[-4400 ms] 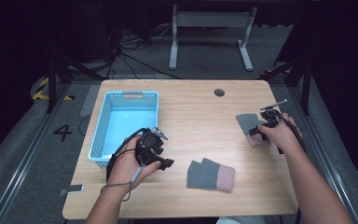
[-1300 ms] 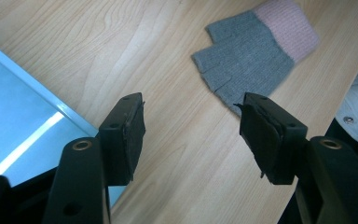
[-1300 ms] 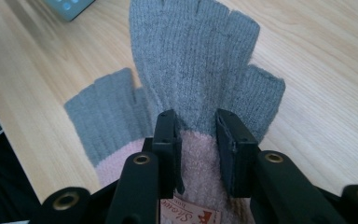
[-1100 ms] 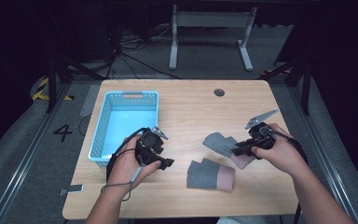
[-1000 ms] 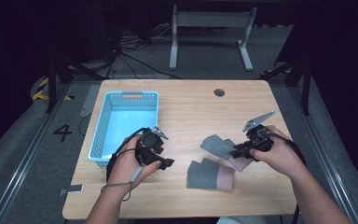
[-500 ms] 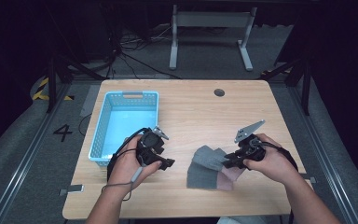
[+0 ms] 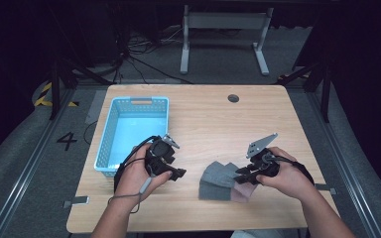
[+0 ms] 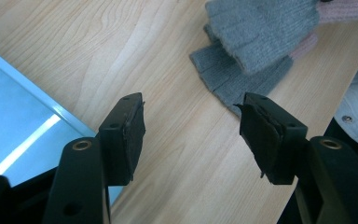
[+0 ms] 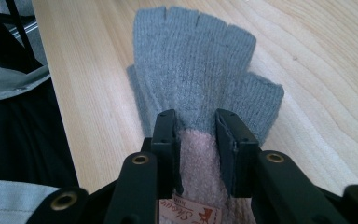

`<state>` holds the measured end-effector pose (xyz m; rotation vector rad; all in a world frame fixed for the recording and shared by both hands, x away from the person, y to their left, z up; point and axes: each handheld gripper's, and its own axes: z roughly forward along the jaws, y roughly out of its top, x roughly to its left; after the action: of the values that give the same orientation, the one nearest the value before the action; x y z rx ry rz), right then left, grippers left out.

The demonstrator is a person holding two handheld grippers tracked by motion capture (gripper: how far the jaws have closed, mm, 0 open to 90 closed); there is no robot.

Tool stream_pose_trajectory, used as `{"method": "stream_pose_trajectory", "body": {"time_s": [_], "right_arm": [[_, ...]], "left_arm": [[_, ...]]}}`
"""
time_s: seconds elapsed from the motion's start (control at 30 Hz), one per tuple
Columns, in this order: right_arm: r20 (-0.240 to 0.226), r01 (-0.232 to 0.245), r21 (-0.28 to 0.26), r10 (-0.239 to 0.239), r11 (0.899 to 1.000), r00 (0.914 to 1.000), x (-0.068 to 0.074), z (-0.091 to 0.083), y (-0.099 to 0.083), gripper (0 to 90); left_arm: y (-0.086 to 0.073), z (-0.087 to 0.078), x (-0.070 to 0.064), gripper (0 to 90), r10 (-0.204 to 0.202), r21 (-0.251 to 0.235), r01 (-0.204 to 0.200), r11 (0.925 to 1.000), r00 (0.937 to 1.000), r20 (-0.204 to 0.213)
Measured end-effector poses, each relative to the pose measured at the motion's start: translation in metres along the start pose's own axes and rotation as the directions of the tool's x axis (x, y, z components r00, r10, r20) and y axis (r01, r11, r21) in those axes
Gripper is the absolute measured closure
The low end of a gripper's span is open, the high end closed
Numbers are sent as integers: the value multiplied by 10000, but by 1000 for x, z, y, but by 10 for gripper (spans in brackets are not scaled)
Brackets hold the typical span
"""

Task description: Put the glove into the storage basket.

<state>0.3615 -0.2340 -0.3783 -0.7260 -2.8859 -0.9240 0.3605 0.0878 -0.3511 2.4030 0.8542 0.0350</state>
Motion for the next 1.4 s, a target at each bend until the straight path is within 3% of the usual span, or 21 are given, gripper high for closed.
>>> {"method": "stream_pose_trajectory", "body": {"time_s": [0.2,0.57,1.4], "right_arm": [[-89,377,252,-375,9990,9993,3,7,1,712],[-197,1050,195,-1046,9943,9943,5,17,8,733],[-532,1792,81,-1785,9838,9825,3,20,9,737]], "left_arm": [[0,0,0,410,5,3,-5,10000,10000,2],[-6,-3,0,410,-162,-24,162,9999,9998,-89],[-10,-3,2,408,-300,47,301,9995,9995,-138]]}}
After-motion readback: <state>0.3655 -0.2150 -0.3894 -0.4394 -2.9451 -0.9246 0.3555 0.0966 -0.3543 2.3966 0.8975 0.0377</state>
